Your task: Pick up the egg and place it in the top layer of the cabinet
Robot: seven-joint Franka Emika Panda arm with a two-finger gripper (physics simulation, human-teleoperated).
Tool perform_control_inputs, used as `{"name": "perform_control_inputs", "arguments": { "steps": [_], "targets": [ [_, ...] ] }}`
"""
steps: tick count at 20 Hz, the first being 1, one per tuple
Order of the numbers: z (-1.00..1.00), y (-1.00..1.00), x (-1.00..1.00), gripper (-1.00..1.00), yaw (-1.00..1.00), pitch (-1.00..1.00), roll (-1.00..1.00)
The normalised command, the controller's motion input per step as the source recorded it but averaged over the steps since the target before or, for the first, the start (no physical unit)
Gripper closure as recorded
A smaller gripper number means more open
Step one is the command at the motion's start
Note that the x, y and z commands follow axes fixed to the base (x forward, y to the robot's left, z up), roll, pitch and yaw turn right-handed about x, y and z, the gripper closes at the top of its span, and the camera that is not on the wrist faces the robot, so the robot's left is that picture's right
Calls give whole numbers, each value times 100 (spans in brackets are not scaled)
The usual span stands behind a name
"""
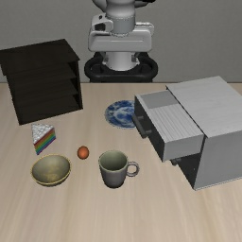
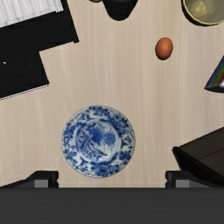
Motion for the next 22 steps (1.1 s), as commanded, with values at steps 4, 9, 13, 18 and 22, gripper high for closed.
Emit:
{"name": "perform_control_inputs", "arguments": {
  "steps": [4,9,13,18,22],
  "targets": [
    [0,-100,0,-100,0,0,0],
    [0,-100,0,-100,0,0,0],
    [0,-25,75,-100,0,0,0],
    [0,0,100,-100,0,0,0],
    [0,0,100,-100,0,0,0]
  ]
}}
